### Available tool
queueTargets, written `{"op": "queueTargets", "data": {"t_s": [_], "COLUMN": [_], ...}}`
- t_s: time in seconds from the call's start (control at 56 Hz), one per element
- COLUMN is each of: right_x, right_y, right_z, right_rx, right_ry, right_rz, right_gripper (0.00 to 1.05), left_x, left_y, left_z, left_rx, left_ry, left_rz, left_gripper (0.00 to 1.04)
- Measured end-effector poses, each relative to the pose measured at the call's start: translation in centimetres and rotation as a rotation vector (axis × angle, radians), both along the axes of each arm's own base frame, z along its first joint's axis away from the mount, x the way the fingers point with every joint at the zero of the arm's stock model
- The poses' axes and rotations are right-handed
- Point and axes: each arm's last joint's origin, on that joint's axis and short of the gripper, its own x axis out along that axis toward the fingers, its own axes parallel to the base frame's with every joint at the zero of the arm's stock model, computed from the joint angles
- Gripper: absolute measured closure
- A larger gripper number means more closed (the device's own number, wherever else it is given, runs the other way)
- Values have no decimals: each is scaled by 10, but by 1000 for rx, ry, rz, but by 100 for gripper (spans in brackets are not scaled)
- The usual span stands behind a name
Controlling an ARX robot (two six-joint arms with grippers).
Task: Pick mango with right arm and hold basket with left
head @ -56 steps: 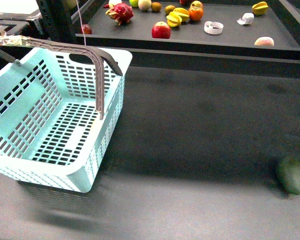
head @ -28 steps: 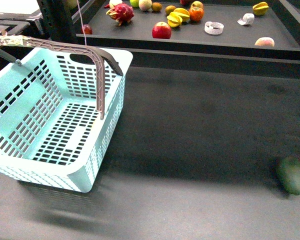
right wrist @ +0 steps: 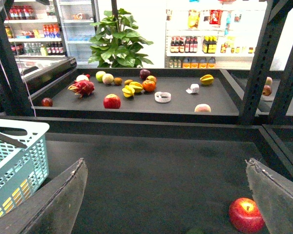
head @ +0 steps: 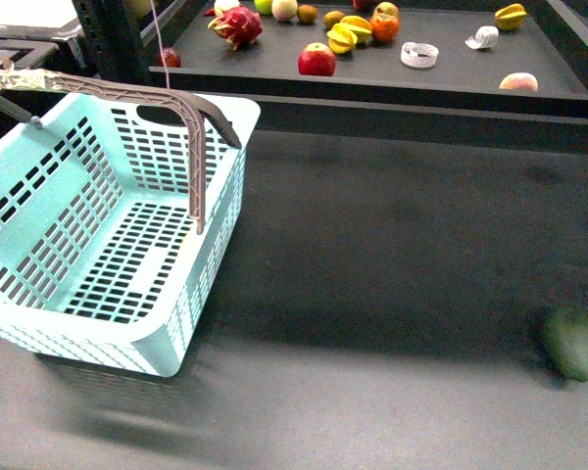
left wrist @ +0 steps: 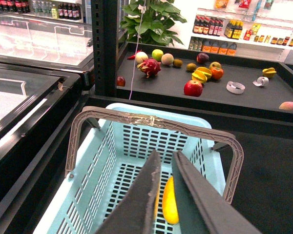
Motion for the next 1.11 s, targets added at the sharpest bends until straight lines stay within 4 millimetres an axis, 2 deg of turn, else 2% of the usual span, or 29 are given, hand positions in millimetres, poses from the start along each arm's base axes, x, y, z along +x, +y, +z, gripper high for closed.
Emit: {"op": "queueTargets", "data": {"t_s": [0.036, 0.196, 0.589, 1.106], "right_x": [0, 0, 0, 0], "right_y": [0, 0, 0, 0], "right_z": [0, 0, 0, 0], "right_rx": [0, 0, 0, 0], "right_ry": [0, 0, 0, 0], "right_rz": [0, 0, 0, 0], "right_gripper": [8, 8, 8, 8], "left_x": [-3, -18, -42, -61], "left_y": [-1, -13, -15, -15], "left_z": [-1, -13, -3, 1], "left_rx": [4, 14, 22, 24], "left_ry": [-1, 8, -27, -38], "left_rz": [2, 9, 1, 2], "left_gripper": [101, 101, 101, 101]}}
